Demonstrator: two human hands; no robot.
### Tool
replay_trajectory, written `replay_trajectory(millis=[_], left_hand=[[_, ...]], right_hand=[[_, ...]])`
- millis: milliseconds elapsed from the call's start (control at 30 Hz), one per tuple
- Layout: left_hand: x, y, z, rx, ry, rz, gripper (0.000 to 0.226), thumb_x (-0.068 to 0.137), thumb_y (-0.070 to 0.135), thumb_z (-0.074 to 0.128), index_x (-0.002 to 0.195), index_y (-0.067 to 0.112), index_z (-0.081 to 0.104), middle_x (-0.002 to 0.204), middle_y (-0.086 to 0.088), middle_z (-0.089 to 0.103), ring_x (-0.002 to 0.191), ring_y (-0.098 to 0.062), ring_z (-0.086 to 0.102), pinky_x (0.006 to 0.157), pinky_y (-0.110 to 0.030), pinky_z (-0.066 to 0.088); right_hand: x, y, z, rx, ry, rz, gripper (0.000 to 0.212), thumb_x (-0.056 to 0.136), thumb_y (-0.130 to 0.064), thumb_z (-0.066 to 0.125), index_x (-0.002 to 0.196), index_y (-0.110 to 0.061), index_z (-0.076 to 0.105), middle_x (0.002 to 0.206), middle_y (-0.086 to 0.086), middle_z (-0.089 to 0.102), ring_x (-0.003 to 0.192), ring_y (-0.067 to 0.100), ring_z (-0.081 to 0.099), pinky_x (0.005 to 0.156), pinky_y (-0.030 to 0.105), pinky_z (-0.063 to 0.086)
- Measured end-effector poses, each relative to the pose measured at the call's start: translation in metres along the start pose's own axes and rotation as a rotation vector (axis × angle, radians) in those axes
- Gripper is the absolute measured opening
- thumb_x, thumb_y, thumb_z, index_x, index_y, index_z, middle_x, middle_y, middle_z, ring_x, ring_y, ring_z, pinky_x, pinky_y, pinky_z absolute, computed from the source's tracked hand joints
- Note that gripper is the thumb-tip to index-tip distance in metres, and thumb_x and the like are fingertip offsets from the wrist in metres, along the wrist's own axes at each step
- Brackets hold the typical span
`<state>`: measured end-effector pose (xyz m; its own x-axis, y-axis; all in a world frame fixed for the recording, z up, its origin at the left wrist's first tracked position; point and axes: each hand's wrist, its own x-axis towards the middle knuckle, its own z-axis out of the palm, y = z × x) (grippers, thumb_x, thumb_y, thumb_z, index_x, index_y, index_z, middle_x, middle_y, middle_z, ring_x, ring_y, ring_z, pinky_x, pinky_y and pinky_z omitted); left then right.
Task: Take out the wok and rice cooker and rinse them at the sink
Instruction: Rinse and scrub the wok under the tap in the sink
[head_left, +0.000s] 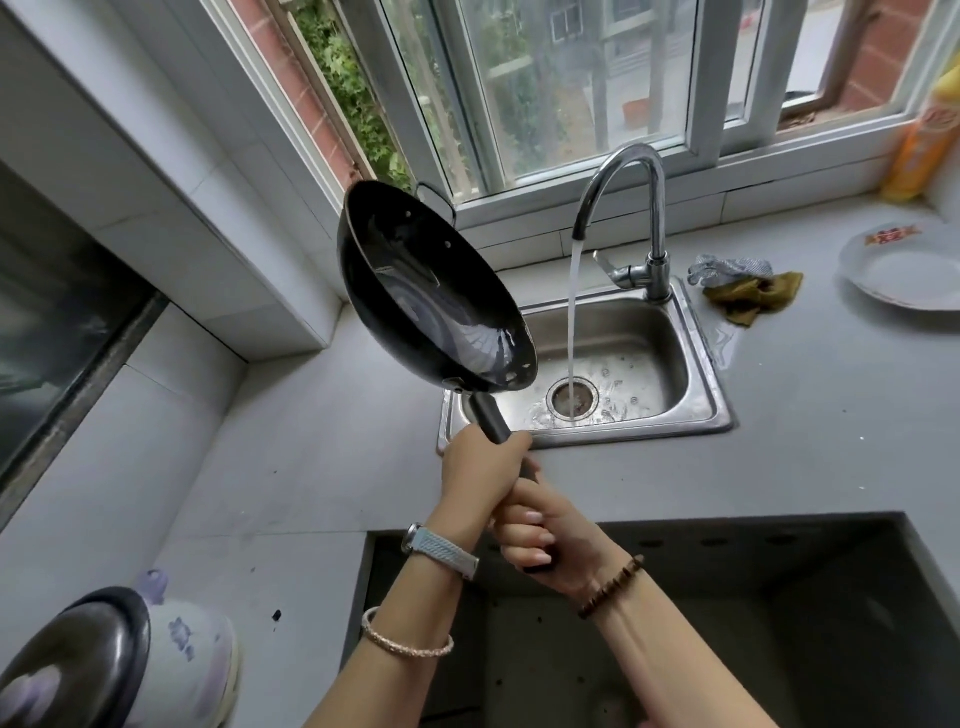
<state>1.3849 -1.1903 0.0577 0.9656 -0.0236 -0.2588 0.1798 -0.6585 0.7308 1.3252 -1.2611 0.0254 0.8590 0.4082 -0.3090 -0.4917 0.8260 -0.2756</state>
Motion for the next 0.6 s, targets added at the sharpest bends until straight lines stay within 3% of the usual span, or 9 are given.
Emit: replay_trajectory(millis=[133,233,367,467,600], left_hand=[[-0.004,-0.006,-0.001,-0.016,-0.011,0.007,0.028,0.082,0.018,0.056,0.055,0.017,0.062,0.062,-0.001,0.072,0.067,-0.014,0.069,0.073,-0.030,0.055],[-0.002,-0.013,-0.004,-0.058,-0.035,-0.009,0.028,0.083,0.018,0.055,0.056,0.016,0.064,0.061,0.001,0.072,0.066,-0.014,0.070,0.071,-0.029,0.055],[0.003,-0.018,-0.001,-0.188,-0.082,-0.055,0.026,0.087,0.015,0.056,0.061,0.014,0.060,0.061,-0.002,0.071,0.056,-0.011,0.064,0.058,-0.020,0.049],[0.007,-0.022,0.003,-0.217,-0.109,-0.052,0.029,0.083,0.027,0.062,0.061,0.012,0.053,0.064,-0.013,0.068,0.057,-0.016,0.056,0.057,-0.026,0.042],[0.010,-0.019,-0.001,-0.250,-0.155,-0.058,0.035,0.088,0.024,0.060,0.057,0.014,0.047,0.041,0.010,0.044,0.046,-0.009,0.040,0.044,-0.022,0.032]], right_hand=[[-0.005,0.005,0.003,0.023,0.011,0.042,0.032,0.080,-0.010,0.052,0.050,-0.022,0.055,0.038,-0.008,0.028,0.023,0.001,0.026,0.026,0.009,0.019],[-0.005,0.009,0.004,-0.011,0.026,0.058,0.030,0.090,-0.004,0.044,0.068,-0.023,0.047,0.041,-0.008,0.028,0.026,0.000,0.026,0.027,0.010,0.020],[-0.007,0.001,0.007,-0.335,0.046,0.028,0.025,0.093,0.003,0.039,0.082,-0.019,0.041,0.048,-0.004,0.027,0.030,0.002,0.024,0.030,0.012,0.024],[-0.011,-0.009,0.008,-0.644,0.095,-0.028,0.020,0.087,0.007,0.043,0.081,-0.012,0.041,0.050,0.000,0.030,0.032,0.007,0.025,0.034,0.015,0.027],[-0.014,-0.019,0.019,-0.863,0.134,-0.089,0.019,0.083,0.010,0.043,0.082,-0.008,0.042,0.050,0.003,0.034,0.032,0.010,0.028,0.035,0.019,0.032]])
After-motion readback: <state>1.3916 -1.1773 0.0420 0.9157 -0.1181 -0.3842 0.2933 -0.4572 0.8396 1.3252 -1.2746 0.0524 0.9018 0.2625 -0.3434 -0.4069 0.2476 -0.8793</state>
